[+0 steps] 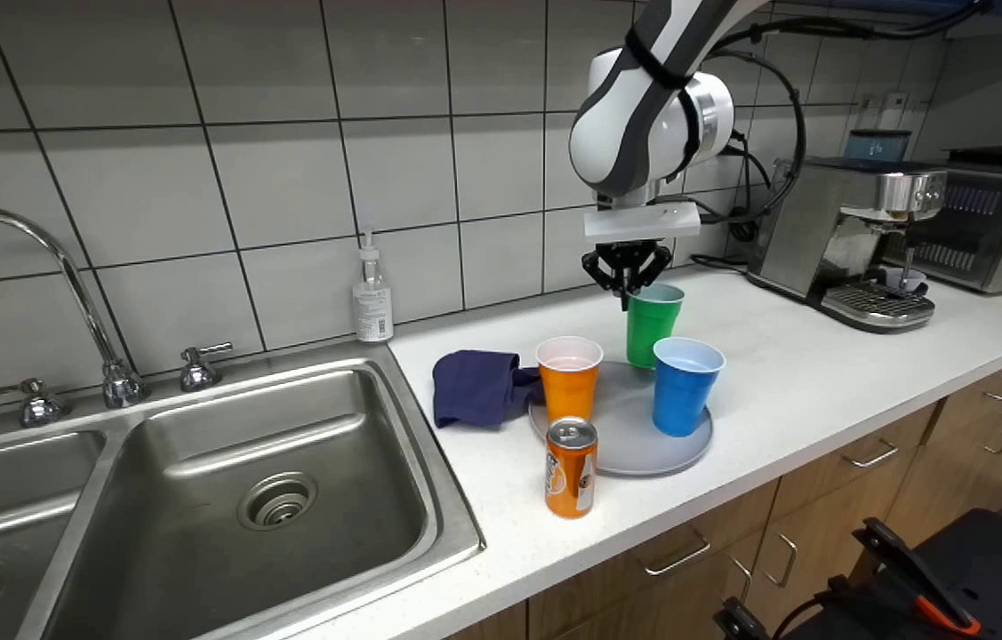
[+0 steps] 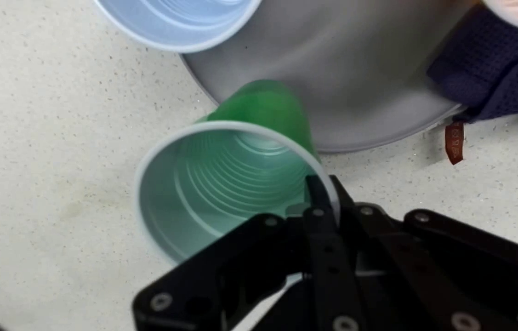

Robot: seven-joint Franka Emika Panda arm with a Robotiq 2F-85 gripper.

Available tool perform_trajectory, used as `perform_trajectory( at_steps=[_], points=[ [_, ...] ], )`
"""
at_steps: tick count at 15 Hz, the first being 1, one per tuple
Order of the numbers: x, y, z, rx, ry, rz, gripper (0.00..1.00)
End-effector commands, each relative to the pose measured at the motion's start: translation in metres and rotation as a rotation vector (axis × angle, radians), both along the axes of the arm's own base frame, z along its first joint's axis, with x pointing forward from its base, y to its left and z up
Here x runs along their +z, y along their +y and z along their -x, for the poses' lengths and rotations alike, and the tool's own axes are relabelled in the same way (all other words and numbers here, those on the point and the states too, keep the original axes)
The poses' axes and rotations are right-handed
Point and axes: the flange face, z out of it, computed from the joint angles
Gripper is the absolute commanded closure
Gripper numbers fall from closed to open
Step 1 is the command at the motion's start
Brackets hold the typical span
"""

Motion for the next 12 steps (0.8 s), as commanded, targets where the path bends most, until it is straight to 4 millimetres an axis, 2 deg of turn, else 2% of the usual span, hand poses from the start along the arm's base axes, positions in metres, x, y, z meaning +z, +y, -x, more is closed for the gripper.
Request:
perform_trajectory(
  at_steps=[1, 6, 12],
  points=[
    [0.003, 0.011, 0.014, -0.068, -0.029, 0.006, 0.99],
    [-0.007, 0.021, 0.016, -0.130, -0.057, -0.020, 0.99],
    [-0.015, 0.024, 0.014, -0.159, -0.089, 0.001, 0.99]
  ],
)
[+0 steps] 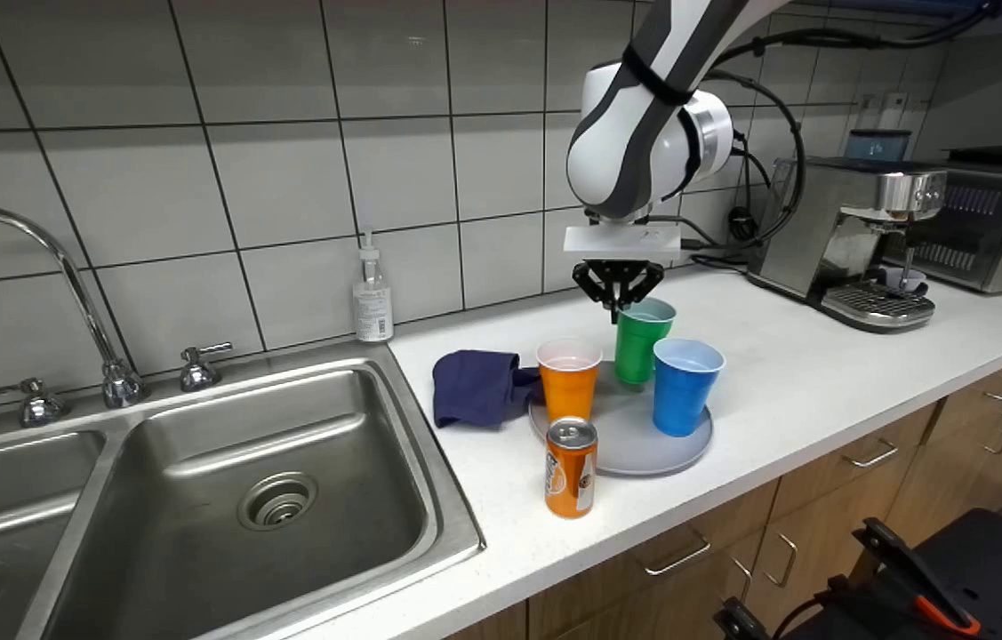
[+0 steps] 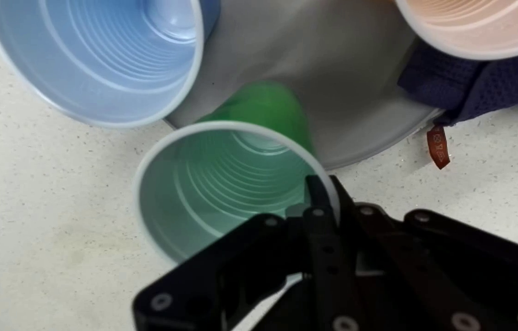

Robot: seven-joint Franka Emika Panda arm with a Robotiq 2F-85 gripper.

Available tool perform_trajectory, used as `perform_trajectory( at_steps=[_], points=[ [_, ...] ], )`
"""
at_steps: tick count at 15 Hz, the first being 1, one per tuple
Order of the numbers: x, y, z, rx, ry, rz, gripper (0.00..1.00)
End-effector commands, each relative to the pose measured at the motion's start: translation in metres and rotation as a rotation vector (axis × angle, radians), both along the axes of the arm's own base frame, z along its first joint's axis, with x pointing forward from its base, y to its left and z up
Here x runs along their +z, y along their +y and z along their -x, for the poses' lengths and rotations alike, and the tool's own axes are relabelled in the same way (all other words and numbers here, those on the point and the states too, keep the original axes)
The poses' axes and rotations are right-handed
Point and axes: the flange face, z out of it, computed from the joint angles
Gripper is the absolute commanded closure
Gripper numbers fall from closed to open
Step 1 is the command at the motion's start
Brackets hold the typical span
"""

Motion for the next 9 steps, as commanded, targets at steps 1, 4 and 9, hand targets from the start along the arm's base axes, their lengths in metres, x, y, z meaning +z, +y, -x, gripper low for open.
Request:
perform_trajectory(
  at_steps=[1, 4, 9],
  points=[
    [-0.0014, 0.0034, 0.0012, -0.026, -0.030, 0.028, 0.99],
    [-0.0058, 0.0039, 0.0001, -0.037, -0.035, 0.043, 0.99],
    [-0.0105, 0.0042, 0.0012, -0.055, -0.028, 0.033, 0.99]
  ],
)
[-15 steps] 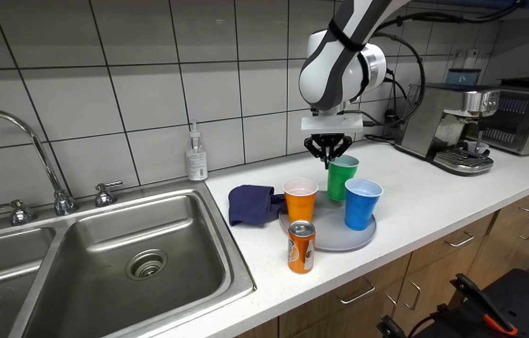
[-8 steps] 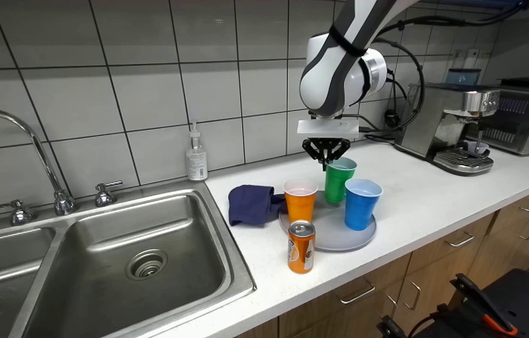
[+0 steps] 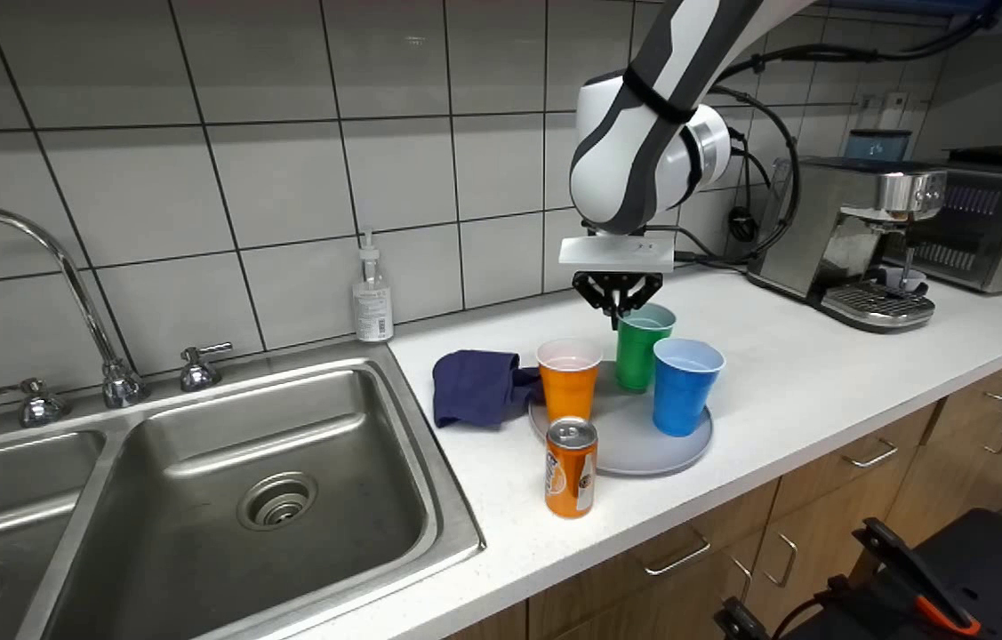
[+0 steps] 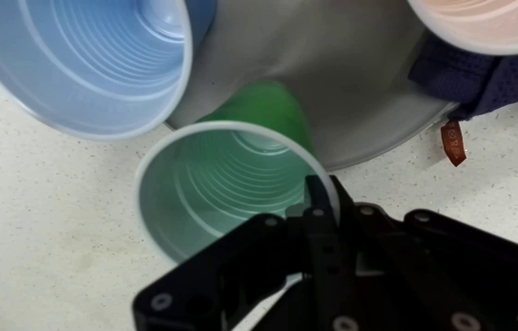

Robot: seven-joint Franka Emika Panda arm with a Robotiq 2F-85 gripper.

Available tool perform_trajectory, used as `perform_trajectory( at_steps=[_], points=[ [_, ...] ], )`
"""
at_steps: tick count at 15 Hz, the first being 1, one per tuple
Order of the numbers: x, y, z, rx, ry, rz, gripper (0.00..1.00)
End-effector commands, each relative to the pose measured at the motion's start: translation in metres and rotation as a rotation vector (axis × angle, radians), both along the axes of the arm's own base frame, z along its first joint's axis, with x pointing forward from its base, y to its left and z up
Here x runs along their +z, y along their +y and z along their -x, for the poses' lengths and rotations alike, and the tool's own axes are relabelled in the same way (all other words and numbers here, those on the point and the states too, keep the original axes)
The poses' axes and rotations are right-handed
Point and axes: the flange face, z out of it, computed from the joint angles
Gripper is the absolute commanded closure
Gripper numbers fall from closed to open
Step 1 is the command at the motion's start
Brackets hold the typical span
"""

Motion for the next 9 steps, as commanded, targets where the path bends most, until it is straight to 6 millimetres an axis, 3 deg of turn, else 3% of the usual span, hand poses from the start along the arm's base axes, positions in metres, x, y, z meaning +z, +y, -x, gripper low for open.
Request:
perform_trajectory(
  at_steps=[1, 9],
  points=[
    [0.0021, 0.0022, 0.0017, -0.014, -0.011, 0.004, 0.99],
    [-0.0005, 0.0114, 0.0037, 0.009, -0.003, 0.000, 0.99]
  ],
)
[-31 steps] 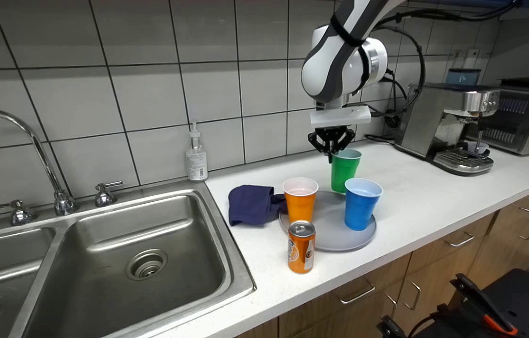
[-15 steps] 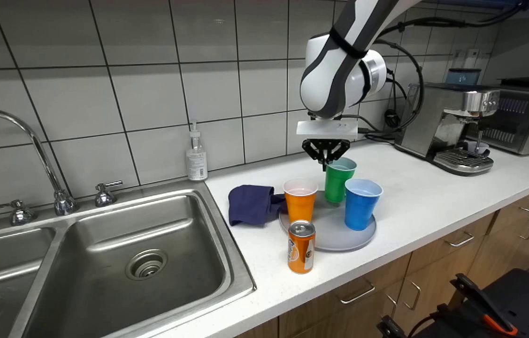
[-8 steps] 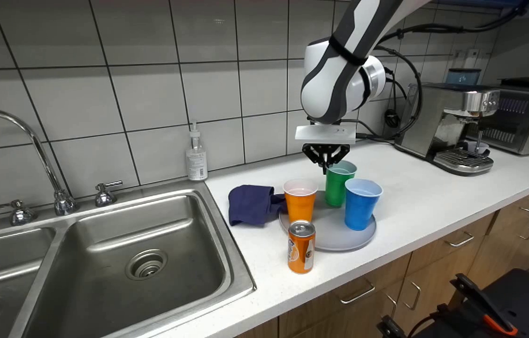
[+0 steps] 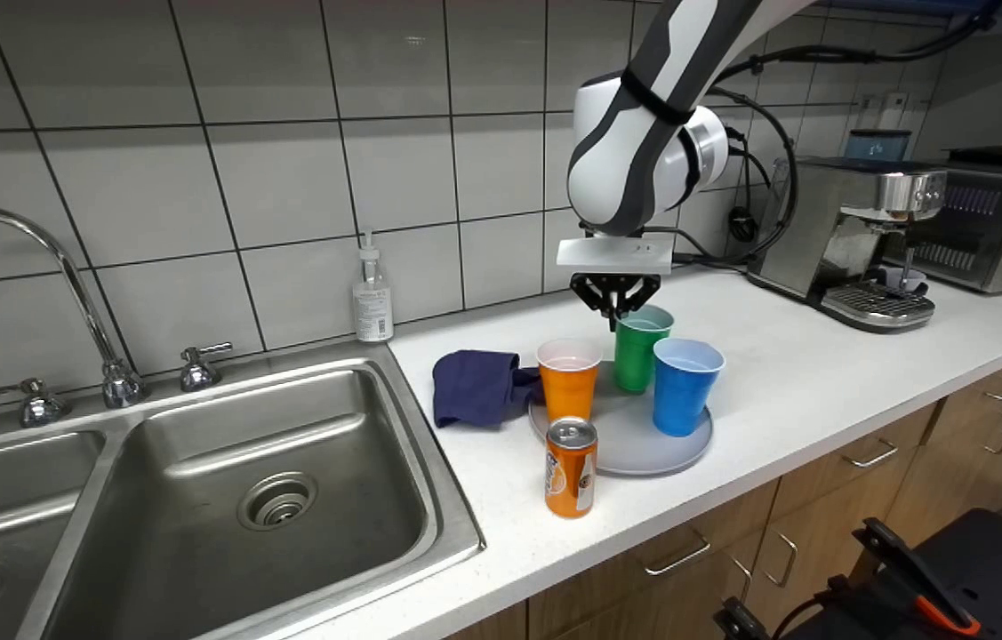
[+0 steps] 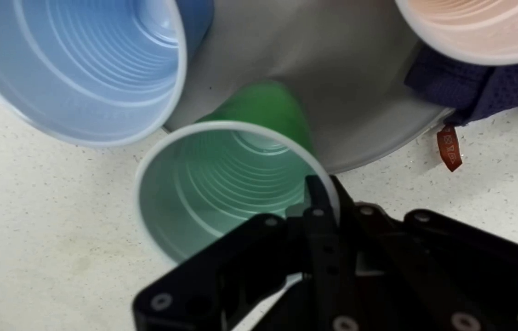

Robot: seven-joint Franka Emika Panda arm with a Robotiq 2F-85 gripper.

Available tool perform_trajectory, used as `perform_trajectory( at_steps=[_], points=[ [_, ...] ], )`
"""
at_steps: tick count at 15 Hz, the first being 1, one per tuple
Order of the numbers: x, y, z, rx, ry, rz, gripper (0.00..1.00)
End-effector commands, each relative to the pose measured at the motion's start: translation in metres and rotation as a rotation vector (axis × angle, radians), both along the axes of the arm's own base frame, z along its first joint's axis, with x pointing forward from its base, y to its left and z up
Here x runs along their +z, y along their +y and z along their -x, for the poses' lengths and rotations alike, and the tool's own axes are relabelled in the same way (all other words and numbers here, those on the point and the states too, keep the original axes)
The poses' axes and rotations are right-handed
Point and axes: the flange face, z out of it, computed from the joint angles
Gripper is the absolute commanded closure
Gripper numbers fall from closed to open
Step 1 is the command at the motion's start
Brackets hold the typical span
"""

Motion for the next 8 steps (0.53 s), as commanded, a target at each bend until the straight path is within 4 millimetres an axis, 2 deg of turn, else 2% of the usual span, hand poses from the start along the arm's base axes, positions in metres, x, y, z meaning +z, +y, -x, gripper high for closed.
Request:
perform_trajectory(
  at_steps=[1, 8],
  points=[
    [0.0002, 0.0089, 0.0033, 0.007, -0.004, 0.003, 0.99],
    [-0.0068, 0.0138, 0.0036, 0.017, 0.005, 0.011, 0.99]
  ],
)
